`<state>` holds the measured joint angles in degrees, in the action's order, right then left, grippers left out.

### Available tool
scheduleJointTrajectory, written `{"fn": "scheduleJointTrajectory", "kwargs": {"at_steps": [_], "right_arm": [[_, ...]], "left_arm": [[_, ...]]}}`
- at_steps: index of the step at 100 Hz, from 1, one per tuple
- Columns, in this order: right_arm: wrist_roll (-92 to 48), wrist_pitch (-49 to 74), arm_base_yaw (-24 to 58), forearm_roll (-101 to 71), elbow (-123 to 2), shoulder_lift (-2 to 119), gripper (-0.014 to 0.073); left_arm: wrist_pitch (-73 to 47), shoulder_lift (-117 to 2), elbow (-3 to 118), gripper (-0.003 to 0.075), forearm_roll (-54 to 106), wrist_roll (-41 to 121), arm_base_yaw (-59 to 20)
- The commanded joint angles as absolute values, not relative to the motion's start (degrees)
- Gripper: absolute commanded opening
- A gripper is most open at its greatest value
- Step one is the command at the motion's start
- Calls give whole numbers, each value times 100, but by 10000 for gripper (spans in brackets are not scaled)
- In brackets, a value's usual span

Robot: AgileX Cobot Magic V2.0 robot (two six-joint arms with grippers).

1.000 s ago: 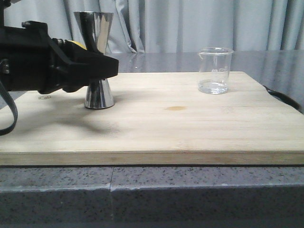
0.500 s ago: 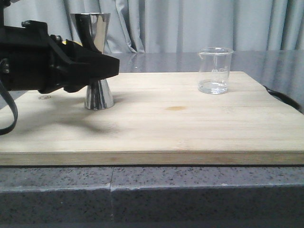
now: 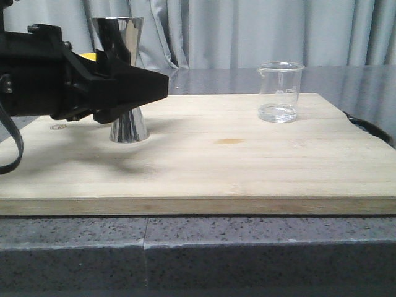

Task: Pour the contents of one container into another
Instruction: 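Move the held jigger back toward the lemon and lower it onto the board, then open the left gripper and lift it away from the jigger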

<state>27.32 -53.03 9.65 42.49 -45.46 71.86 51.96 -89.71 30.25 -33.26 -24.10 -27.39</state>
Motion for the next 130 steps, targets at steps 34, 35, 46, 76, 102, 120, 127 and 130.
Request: {"fn": "scheduleJointTrajectory", "kwargs": {"at_steps": [34,35,46,76,102,120,127,130], "right_arm": [[2697,-5647,944,4082,-4731,7021,638],[2697,-5647,944,4082,-4731,7021,638],[2697,-5647,944,4082,-4731,7021,638],[2697,-5647,944,4082,-4731,7021,638],[2697,-5557,944,4072,-4731,7021,638],[2697,-4901,934,4049,-4731,7021,638],[2686,-4512,911,3940,-4731,7021,638],[2665,-4437,875,3861,-4731,7021,638]], "left_arm": [[4832,-8403,3128,610,-3193,-2473,-2727],[4779,-8384,3128,610,-3193,-2475,-2727],[4390,-8068,3128,610,-3203,-2813,-2727],[3448,-7264,3128,610,-4333,-4533,-2737],[2811,-6317,3128,610,-5673,-5766,-2737],[1405,-5298,3128,608,-5765,-5919,-2737],[772,-4839,3150,594,-5765,-5919,-2737],[527,-4608,3167,584,-5765,-5919,-2737]]}}
